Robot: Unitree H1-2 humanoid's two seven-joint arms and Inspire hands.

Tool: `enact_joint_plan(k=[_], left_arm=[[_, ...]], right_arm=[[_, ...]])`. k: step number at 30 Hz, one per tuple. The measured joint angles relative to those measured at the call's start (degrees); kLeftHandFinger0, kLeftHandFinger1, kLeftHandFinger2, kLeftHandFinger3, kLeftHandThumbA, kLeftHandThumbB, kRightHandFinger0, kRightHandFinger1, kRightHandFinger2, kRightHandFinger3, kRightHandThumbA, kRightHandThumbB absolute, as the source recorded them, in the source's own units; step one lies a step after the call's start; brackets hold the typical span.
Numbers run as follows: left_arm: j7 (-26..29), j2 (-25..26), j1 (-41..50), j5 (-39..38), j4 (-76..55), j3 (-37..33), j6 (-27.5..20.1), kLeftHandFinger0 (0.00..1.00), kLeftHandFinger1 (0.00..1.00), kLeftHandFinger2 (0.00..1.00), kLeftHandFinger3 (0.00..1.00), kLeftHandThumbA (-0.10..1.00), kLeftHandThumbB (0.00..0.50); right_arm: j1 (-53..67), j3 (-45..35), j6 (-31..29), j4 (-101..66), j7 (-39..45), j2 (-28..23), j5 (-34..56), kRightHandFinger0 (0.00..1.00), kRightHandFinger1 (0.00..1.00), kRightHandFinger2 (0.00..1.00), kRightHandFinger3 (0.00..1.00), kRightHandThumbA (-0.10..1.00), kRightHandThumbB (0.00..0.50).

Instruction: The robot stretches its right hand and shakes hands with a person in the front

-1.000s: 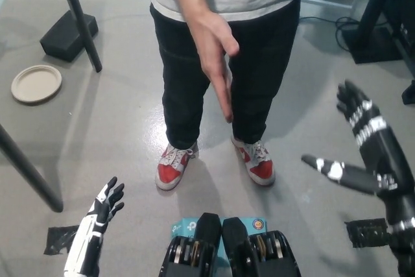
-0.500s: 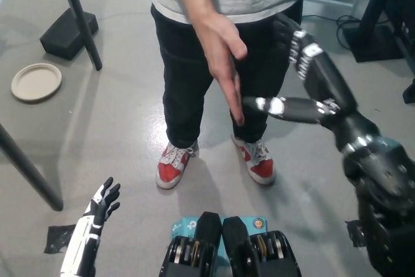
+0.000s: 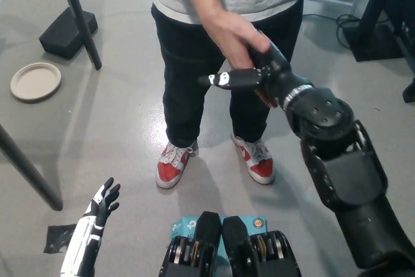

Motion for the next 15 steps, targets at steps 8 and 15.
enact_joint_plan(k=[8,15], left_arm=[[0.0,0.0,0.1,1.0,0.3,0.1,-0.7,1.00,1.00,1.00,1.00,1.00,0.129],[0.0,0.0,0.1,1.5,0.5,0.1,-1.1,1.00,1.00,1.00,1.00,1.00,0.124]], right_arm=[[-5.8,-0.2,-2.9,13.4,-2.2,2.5,-1.6,1.00,1.00,1.00,1.00,0.25,0.359],[-6.1,-1.0,-6.1,14.9,-9.4,6.2,-4.4,1.00,1.00,1.00,1.00,-0.10,0.199]])
